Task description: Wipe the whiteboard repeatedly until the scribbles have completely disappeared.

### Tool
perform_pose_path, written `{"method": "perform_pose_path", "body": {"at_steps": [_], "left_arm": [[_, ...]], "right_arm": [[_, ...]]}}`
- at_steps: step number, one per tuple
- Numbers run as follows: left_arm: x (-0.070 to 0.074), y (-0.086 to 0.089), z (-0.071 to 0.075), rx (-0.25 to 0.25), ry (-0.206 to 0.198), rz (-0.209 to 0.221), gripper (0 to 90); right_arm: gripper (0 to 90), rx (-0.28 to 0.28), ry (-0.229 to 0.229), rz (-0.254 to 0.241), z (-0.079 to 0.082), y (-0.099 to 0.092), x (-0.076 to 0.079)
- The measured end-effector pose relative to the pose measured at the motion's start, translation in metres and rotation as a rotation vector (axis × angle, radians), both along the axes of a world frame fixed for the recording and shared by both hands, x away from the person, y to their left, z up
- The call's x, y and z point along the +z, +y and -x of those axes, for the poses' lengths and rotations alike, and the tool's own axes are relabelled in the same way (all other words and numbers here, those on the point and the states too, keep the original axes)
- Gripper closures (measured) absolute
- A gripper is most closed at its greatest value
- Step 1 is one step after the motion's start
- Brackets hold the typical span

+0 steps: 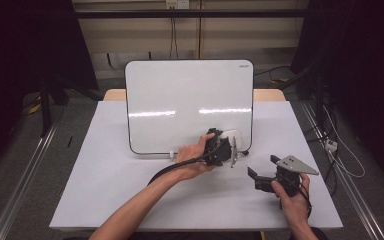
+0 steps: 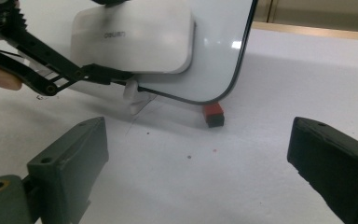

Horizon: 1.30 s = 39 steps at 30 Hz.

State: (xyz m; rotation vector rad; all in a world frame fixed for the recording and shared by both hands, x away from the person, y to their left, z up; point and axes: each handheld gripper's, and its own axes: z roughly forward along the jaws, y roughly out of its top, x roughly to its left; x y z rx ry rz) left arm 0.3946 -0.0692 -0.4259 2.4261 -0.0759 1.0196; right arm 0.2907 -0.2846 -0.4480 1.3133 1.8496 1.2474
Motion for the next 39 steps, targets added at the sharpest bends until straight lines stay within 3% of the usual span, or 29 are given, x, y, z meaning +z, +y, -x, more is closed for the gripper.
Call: {"method": "perform_pose_path", "body": {"at_steps": [4, 6, 22, 31, 39], "left_arm": [[0.007, 0.017, -0.009, 0.035, 0.151, 0.166, 31.4], [0.011, 0.024, -0.015, 0.055, 0.201, 0.24, 31.3], [0.026, 0.04, -0.012, 0.064, 0.229, 0.399, 31.3], [0.037, 0.06, -0.005, 0.12, 0.217, 0.471, 31.2], [0.044, 0.083, -0.006, 0.205, 0.201, 0.519, 31.2]], "right_arm": [[5.0, -0.003, 0.002, -0.001, 0.0, 0.0, 0.0], [5.0, -0.004, 0.002, 0.002, -0.001, 0.001, 0.0], [5.0, -0.014, 0.006, -0.004, -0.003, 0.001, 0.0], [5.0, -0.012, -0.001, -0.005, -0.002, 0.002, 0.0], [5.1, 0.002, 0.002, -0.006, -0.003, 0.002, -0.001]]}}
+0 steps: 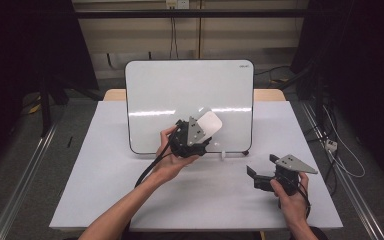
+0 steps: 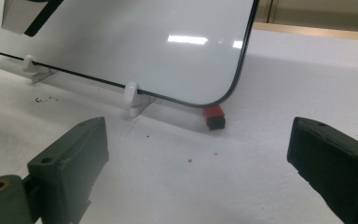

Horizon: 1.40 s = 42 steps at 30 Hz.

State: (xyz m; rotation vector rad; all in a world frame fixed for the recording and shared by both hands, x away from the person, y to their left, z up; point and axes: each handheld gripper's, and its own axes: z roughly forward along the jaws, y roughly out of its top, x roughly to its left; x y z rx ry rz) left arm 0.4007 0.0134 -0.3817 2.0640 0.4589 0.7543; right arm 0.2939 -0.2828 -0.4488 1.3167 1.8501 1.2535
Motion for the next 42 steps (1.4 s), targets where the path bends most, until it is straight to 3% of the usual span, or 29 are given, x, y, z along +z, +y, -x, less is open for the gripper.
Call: {"method": "perform_pose_path", "body": {"at_steps": [13, 27, 39, 42], "left_arm": [[0.008, 0.045, -0.003, 0.097, 0.012, 0.07, 31.2], [0.017, 0.082, 0.001, 0.18, -0.023, 0.077, 31.2], [0.009, 0.116, -0.002, 0.244, -0.007, 0.078, 31.2], [0.007, 0.123, -0.001, 0.244, -0.003, 0.061, 31.3]], "right_arm": [[5.0, -0.016, 0.006, -0.001, -0.001, 0.001, 0.0], [4.9, -0.007, 0.009, -0.017, -0.002, -0.001, 0.0], [4.9, 0.0, 0.006, -0.019, -0.003, -0.001, -0.001], [4.9, -0.001, 0.006, -0.015, -0.002, 0.0, 0.0]]}}
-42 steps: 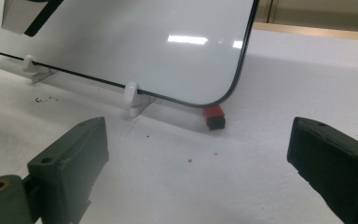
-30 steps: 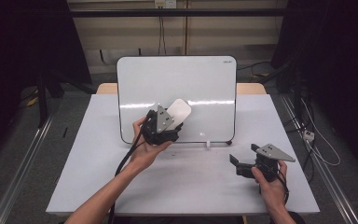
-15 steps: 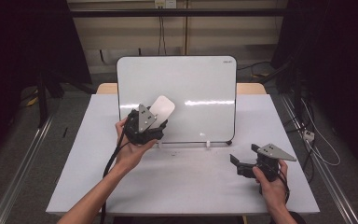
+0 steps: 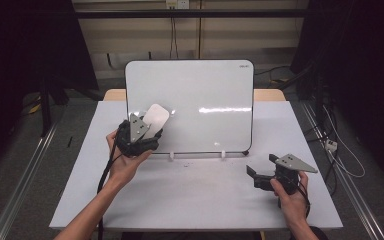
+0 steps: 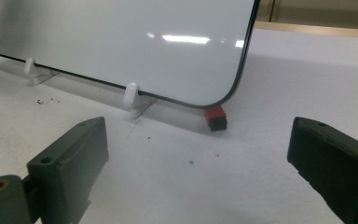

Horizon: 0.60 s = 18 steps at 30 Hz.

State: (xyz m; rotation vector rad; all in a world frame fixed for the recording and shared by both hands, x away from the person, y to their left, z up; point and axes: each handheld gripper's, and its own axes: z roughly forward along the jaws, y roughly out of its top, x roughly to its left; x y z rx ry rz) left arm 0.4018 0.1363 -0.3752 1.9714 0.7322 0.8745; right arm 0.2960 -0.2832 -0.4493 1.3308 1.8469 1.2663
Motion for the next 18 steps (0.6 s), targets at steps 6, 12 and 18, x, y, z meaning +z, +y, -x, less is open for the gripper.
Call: {"method": "perform_pose_path", "body": {"at_steps": [6, 12, 18], "left_arm": [[-0.007, 0.009, -0.004, 0.018, 0.002, -0.018, 31.2], [-0.013, 0.01, -0.004, 0.026, 0.011, -0.035, 31.2], [-0.018, 0.01, -0.005, 0.032, 0.008, -0.052, 31.2]], "right_arm": [[4.9, -0.003, 0.003, 0.006, -0.001, 0.0, 0.0], [4.9, -0.009, 0.0, 0.002, 0.0, 0.0, 0.001], [5.0, -0.008, 0.002, 0.0, -0.002, 0.003, 0.001]]}}
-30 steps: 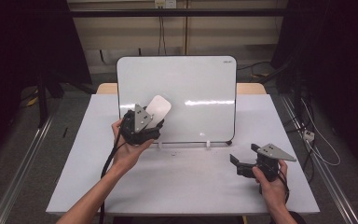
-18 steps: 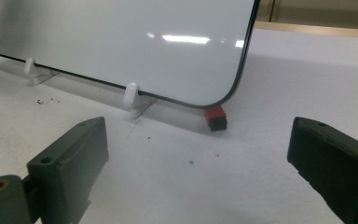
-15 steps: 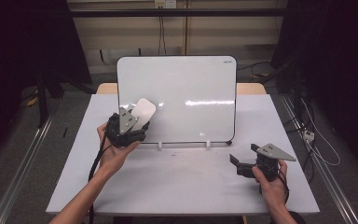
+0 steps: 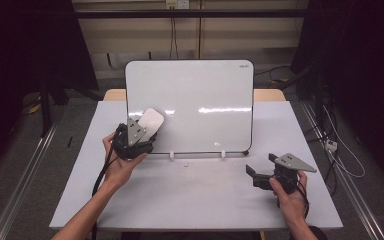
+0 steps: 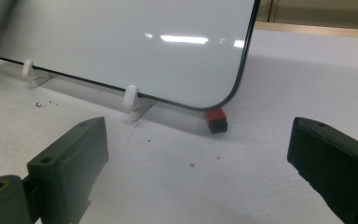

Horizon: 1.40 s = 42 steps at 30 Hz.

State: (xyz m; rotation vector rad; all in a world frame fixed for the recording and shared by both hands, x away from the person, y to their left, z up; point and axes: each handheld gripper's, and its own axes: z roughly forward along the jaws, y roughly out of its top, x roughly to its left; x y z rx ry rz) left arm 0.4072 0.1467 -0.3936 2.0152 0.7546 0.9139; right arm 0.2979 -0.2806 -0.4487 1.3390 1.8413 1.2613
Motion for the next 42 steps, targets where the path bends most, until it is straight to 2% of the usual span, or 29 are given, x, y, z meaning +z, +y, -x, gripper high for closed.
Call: {"method": "perform_pose_path", "body": {"at_steps": [4, 10, 12, 13, 14, 17, 26, 30, 31, 33, 36, 37, 39, 40, 42], "left_arm": [[-0.005, 0.005, -0.006, 0.014, 0.01, -0.015, 31.3], [-0.016, 0.005, -0.01, 0.027, 0.011, -0.071, 31.3], [-0.017, 0.003, -0.009, 0.039, 0.003, -0.066, 31.2], [-0.017, 0.003, -0.009, 0.037, 0.004, -0.08, 31.2], [-0.017, 0.002, -0.009, 0.04, 0.001, -0.073, 31.2], [-0.018, -0.001, -0.008, 0.051, -0.003, -0.096, 31.1], [-0.019, -0.003, -0.006, 0.054, 0.01, -0.112, 30.8], [-0.019, -0.003, -0.006, 0.049, 0.014, -0.108, 30.4], [-0.018, -0.003, -0.006, 0.05, 0.015, -0.092, 29.9], [-0.017, -0.001, -0.006, 0.045, 0.026, -0.088, 29.0], [-0.016, -0.003, -0.006, 0.038, 0.052, -0.082, 22.7], [-0.015, -0.003, -0.005, 0.036, 0.05, -0.079, 21.2], [-0.014, -0.002, -0.006, 0.03, 0.061, -0.041, 18.6], [-0.013, -0.001, -0.006, 0.019, 0.076, -0.032, 17.2], [-0.01, 0.0, -0.007, 0.014, 0.081, -0.016, 15.5]], "right_arm": [[5.2, 0.003, -0.002, 0.002, 0.0, 0.001, 0.0], [5.2, 0.0, -0.003, 0.005, 0.001, -0.001, 0.0], [5.2, 0.0, -0.003, 0.003, 0.001, 0.0, 0.0], [5.2, 0.0, -0.002, 0.004, 0.001, 0.0, 0.0], [5.2, 0.0, -0.004, 0.003, 0.001, -0.001, 0.0], [5.2, -0.003, -0.002, 0.004, 0.001, -0.001, 0.0], [5.2, 0.007, -0.01, 0.01, 0.003, -0.002, 0.001], [5.2, 0.009, -0.01, 0.012, 0.004, -0.002, 0.001], [5.1, 0.01, -0.011, 0.012, 0.004, -0.002, 0.001], [5.1, 0.007, -0.011, 0.013, 0.004, -0.002, 0.001], [5.1, 0.005, -0.009, 0.015, 0.004, -0.002, 0.001], [5.1, 0.004, -0.009, 0.014, 0.004, -0.002, 0.001], [5.0, 0.003, -0.006, 0.013, 0.004, -0.001, 0.001], [5.0, 0.004, -0.006, 0.016, 0.004, -0.001, 0.001], [5.0, 0.005, -0.008, 0.019, 0.005, -0.002, 0.001]]}}
